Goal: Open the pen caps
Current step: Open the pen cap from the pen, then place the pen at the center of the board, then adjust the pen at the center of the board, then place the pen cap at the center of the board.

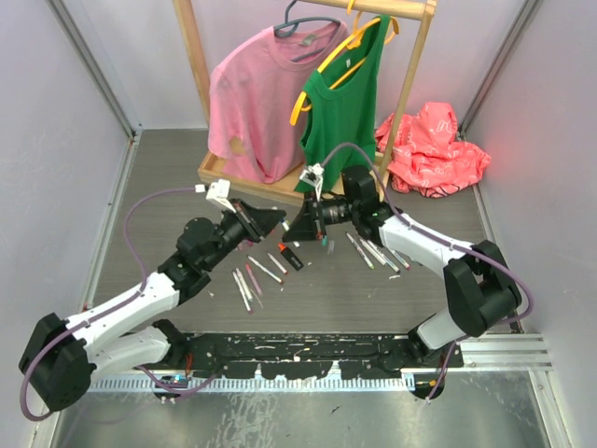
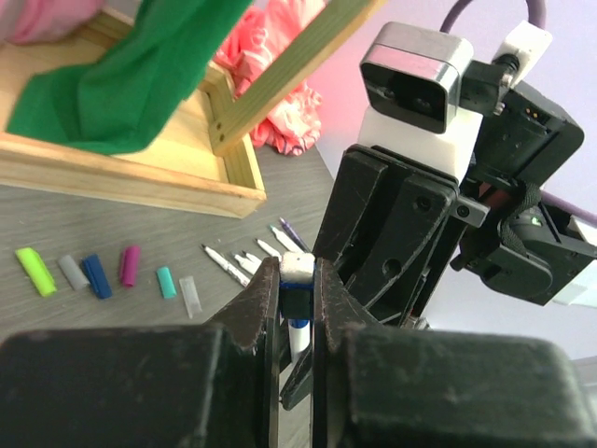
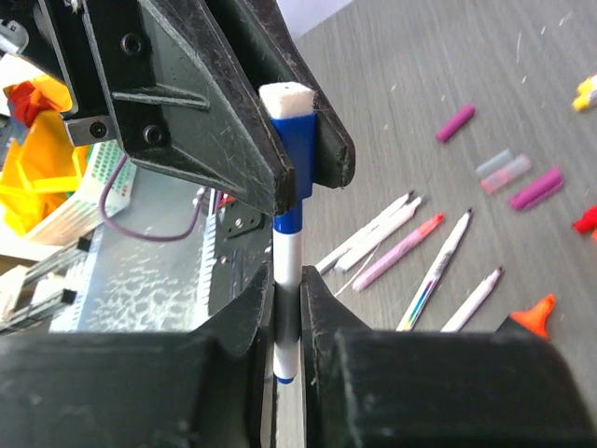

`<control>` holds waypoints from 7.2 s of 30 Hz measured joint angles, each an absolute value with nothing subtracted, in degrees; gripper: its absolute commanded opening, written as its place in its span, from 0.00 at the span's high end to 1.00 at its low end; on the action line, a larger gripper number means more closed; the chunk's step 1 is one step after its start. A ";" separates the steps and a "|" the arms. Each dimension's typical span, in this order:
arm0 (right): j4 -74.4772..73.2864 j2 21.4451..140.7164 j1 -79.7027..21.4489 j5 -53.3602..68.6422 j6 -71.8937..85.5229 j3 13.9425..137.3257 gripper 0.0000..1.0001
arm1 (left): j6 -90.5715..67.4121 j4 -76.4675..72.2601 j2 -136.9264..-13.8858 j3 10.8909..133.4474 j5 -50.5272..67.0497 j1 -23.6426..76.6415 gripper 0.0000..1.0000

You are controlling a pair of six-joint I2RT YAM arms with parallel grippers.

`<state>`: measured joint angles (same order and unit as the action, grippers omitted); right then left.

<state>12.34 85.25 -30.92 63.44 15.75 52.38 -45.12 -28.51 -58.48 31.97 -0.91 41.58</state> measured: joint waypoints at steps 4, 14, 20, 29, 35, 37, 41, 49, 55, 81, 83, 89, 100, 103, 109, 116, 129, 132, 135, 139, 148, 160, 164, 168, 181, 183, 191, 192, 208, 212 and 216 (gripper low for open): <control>14.39 87.96 -33.74 60.14 15.00 56.34 0.99 | -43.68 -25.32 -53.67 31.92 1.06 36.60 1.00; 15.16 92.07 -38.81 55.18 11.03 62.43 0.99 | -40.58 -14.37 -42.59 31.83 2.83 29.74 1.00; 14.70 94.61 -39.68 54.30 9.28 63.66 0.99 | -40.36 -11.44 -42.06 31.64 4.25 27.14 1.00; 14.50 97.08 -41.01 52.66 8.05 65.36 0.99 | -44.40 -8.58 -42.09 32.27 12.69 17.37 1.00; 0.16 98.45 -39.48 59.88 8.10 57.98 0.99 | -51.79 -20.62 -41.82 38.26 -4.01 -1.96 1.00; -2.57 98.96 -39.48 60.23 8.03 57.60 0.99 | -53.36 -22.72 -41.69 38.35 -4.73 -2.70 1.00; -6.44 98.94 -39.51 59.96 5.32 58.61 0.99 | -55.13 -23.18 -41.45 38.28 -3.84 -2.81 1.00; -22.28 95.59 -39.51 51.09 -10.13 62.11 0.99 | -57.69 -17.39 -39.00 36.40 7.86 -2.61 1.00; -31.42 87.18 -39.51 38.94 -21.23 57.04 0.97 | -59.55 -10.57 -33.32 29.12 9.45 7.01 1.00; -36.36 82.50 -41.93 17.85 -33.93 42.09 0.68 | -73.76 -5.96 -48.58 19.16 -35.05 64.77 1.00; -36.53 82.67 -41.95 17.91 -33.80 42.24 0.66 | -74.87 -6.46 -48.99 18.76 -35.64 65.08 1.00; -37.56 84.05 -41.95 17.82 -32.99 43.48 0.65 | -77.67 -6.59 -49.21 17.54 -36.75 66.35 1.00; -37.85 84.38 -41.32 18.31 -31.66 44.10 0.58 | -81.89 -6.57 -54.89 17.58 -37.91 70.28 1.00; -37.76 84.36 -40.93 18.50 -31.51 44.10 0.56 | -82.78 -6.57 -56.86 17.61 -37.93 70.74 1.00; -37.82 84.38 -40.84 18.83 -31.53 44.10 0.56 | -83.42 -6.59 -58.00 18.55 -38.15 71.11 1.00; -37.56 84.68 -40.82 18.17 -31.20 44.16 0.69 | -84.77 -6.61 -59.75 19.33 -38.20 71.31 1.00; -37.71 85.91 -41.32 16.12 -30.55 45.28 0.77 | -85.19 -6.37 -59.07 19.33 -39.07 71.53 1.00; -37.89 85.91 -41.45 16.12 -30.63 45.32 0.70 | -85.27 -6.48 -59.83 19.44 -39.07 71.53 1.00; -38.22 85.89 -41.65 16.14 -30.46 45.36 0.65 | -85.32 -6.55 -60.99 19.49 -39.05 71.53 1.00; -38.48 85.86 -41.85 16.21 -29.89 45.41 0.61 | -85.36 -6.61 -61.82 19.51 -39.03 71.53 1.00; -38.57 85.32 -41.85 15.64 -29.65 45.43 0.54 | -85.93 -7.11 -63.72 19.94 -38.98 71.68 1.00; -38.17 84.77 -40.07 14.44 -29.63 45.32 0.52 | -86.17 -9.13 -69.76 22.94 -38.09 71.79 1.00; -38.52 82.72 -38.28 15.92 -29.80 45.32 0.52 | -86.26 -9.50 -72.58 24.99 -37.71 71.83 1.00; -39.16 78.37 -33.95 18.17 -30.06 45.41 0.51 | -87.92 -7.68 -77.52 28.82 -37.43 71.90 1.00; -37.32 66.22 -13.08 18.63 -28.53 45.52 0.47 | -93.86 5.65 -91.46 46.04 -33.39 71.94 0.99; -37.34 66.22 -12.88 18.68 -28.51 45.52 0.47 | -94.50 6.74 -93.34 46.78 -32.64 71.96 0.98; -37.32 66.22 -12.88 18.70 -28.53 45.52 0.47 | -95.35 10.37 -96.64 49.45 -32.29 71.75 0.86; -37.32 66.22 -12.88 18.70 -28.53 45.52 0.47 | -95.35 10.41 -96.71 49.84 -32.29 71.57 0.81; -37.32 66.22 -12.88 18.74 -28.53 45.52 0.47 | -93.21 10.00 -97.21 50.74 -31.88 70.76 0.48; -37.32 66.22 -12.88 18.90 -28.56 45.52 0.46 | -88.84 9.50 -94.48 50.09 -31.86 70.74 0.40; -37.36 66.22 -12.88 19.46 -28.69 45.52 0.46 | -78.85 4.49 -87.39 46.35 -31.31 69.30 0.25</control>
<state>-37.36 66.22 -12.88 19.46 -28.69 45.52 -78.85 4.49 -87.39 46.35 -31.31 69.30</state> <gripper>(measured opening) 0.533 0.683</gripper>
